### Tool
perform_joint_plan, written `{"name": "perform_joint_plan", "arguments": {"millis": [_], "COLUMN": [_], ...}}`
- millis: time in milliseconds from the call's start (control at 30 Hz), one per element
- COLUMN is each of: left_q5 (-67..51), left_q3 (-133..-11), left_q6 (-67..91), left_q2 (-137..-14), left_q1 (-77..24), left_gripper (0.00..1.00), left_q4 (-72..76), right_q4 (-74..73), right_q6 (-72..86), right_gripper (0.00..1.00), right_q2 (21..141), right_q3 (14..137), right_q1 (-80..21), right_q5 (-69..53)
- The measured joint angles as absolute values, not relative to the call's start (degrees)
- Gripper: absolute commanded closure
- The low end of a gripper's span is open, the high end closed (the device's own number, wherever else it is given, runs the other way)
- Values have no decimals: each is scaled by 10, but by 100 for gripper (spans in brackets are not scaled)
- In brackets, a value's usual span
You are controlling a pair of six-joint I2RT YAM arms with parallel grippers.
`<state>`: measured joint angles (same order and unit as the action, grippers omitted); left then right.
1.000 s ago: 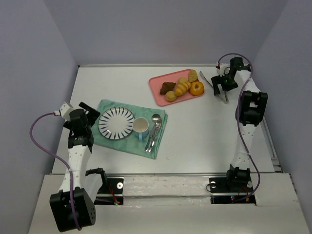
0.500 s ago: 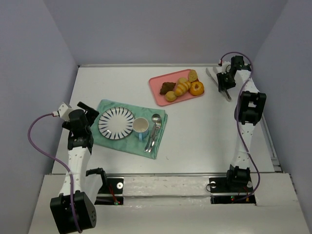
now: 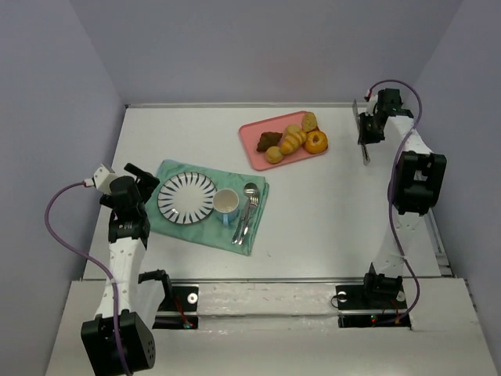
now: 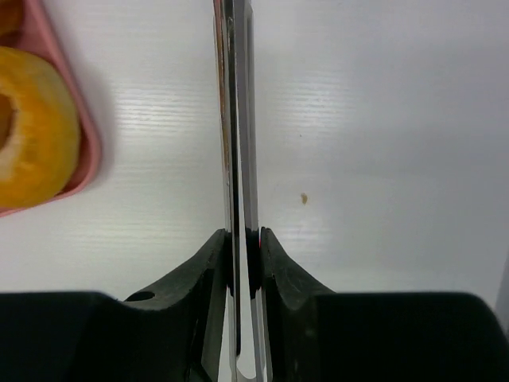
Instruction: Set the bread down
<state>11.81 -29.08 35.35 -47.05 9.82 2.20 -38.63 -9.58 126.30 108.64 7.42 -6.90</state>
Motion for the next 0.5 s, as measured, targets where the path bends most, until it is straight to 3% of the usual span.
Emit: {"name": "perform_joint_plan", "arguments": {"millis": [267, 500], "left_q5": [98, 83], "left_q3": [-290, -288], "left_q6": [354, 354], "left_q2": [-444, -423], "left_q1": [98, 98], "left_gripper": [1, 1], "left_q4": [24, 28], "right_q4": [-316, -195], "right_q6": [46, 159], "right_gripper": [93, 83], "right_q2": [969, 793], "right_q3": [891, 658], "right_q1": [62, -36], "right_q5": [-99, -203]}}
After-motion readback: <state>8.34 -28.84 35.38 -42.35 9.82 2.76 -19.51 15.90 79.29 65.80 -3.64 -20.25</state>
